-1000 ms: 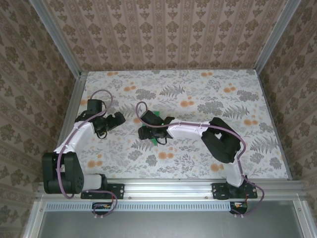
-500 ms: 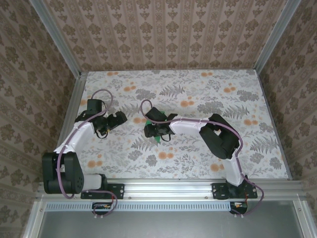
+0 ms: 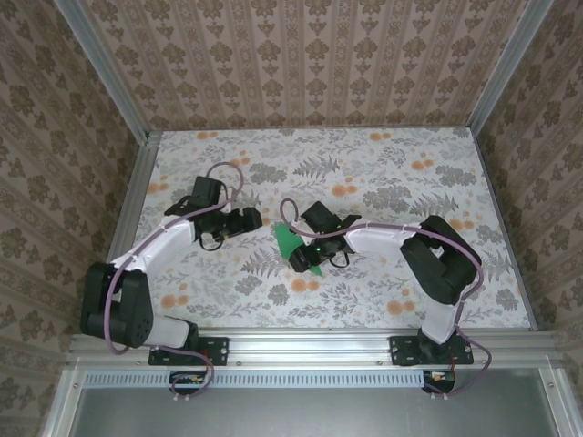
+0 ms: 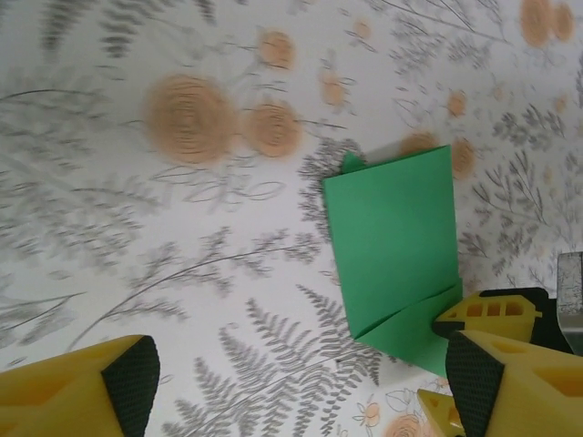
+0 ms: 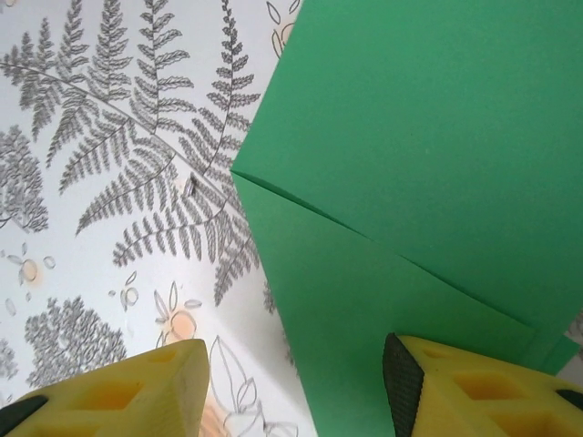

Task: Fold a paper plane with a square sheet of paper (pick it up from the middle)
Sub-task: Move the paper to the center of the table, then fold the wing for the fifth time at the center of the table.

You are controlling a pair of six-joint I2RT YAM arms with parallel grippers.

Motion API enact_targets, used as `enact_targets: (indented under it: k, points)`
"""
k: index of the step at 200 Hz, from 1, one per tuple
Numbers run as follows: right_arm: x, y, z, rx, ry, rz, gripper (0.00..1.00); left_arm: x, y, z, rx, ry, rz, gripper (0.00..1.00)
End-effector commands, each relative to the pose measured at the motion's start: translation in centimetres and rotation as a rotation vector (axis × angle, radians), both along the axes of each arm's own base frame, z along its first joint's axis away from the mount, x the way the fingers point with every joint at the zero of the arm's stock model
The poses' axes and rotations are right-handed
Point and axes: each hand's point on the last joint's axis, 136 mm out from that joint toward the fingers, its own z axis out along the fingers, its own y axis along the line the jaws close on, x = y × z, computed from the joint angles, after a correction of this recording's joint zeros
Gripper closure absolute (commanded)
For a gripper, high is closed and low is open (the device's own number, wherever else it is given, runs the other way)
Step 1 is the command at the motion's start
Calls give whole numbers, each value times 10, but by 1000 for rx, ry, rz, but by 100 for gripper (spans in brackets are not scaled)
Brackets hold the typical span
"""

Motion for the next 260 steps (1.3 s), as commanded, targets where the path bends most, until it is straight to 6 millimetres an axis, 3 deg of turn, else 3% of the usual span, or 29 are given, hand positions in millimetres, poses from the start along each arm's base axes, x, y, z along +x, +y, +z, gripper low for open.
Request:
enact_targets:
  k: [1,20,53,132,214,260]
  points:
    - [7,0,30,75,-43,-61,47,14,-20,12,-45,-35,-7,18]
    - [30,-8,38,95,-83,-273,60,18,-21,5,-38,-18,27,20]
    - [35,-6,24,97,-45,-390,69,17,-20,-3,-29,12,65,21]
    - [36,-19,6,34,-29,-399,71,4,-23,-12,-18,51,54,21]
    - [35,-29,-22,22,41,-423,72,-23,-33,-22,-62,132,54,24]
    - [32,-36,-37,103,133,-492,72,-49,-65,-31,-145,208,18,31]
